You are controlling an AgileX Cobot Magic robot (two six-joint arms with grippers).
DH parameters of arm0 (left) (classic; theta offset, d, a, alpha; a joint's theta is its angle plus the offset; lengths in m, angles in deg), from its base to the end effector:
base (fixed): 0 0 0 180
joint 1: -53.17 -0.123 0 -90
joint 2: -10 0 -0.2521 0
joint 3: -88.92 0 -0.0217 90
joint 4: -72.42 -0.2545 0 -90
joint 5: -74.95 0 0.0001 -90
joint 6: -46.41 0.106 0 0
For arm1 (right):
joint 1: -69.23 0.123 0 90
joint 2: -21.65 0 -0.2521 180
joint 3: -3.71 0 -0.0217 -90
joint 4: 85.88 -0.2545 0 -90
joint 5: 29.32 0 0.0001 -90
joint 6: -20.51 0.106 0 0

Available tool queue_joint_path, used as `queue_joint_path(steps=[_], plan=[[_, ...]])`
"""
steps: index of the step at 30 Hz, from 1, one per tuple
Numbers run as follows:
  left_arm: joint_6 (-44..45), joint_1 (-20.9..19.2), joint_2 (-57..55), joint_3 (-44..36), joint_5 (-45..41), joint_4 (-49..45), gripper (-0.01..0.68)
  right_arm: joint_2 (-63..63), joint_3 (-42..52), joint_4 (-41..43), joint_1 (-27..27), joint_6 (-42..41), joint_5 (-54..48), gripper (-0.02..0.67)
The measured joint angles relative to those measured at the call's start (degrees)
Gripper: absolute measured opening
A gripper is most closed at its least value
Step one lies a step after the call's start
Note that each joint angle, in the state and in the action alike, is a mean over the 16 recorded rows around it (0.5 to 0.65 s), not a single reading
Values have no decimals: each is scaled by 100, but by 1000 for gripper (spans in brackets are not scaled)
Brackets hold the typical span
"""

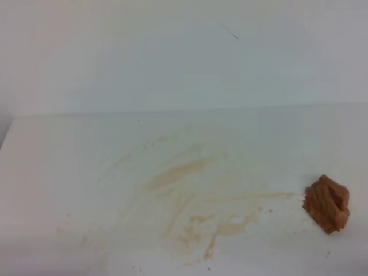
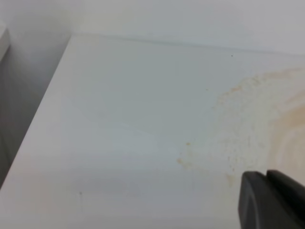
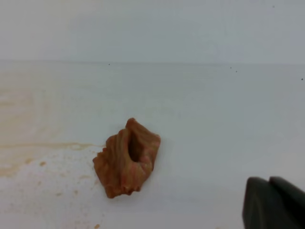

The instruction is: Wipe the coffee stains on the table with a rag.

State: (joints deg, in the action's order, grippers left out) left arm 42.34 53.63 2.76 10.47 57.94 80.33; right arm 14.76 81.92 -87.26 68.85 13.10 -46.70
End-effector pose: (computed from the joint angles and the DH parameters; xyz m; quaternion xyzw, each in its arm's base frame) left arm 0.1054 -0.0051 0.1724 -0.0634 0.7775 -0.0815 0.6203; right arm 0.1049 0.0001 0.1736 -0.0411 0.7787 -0.0325 0.6252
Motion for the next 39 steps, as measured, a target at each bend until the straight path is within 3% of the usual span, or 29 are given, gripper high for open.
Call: queue_joint_path(steps=[39], plan=[[-1,0,-30,28,-11,0,0,-47,-22,6,1,10,-16,-2]])
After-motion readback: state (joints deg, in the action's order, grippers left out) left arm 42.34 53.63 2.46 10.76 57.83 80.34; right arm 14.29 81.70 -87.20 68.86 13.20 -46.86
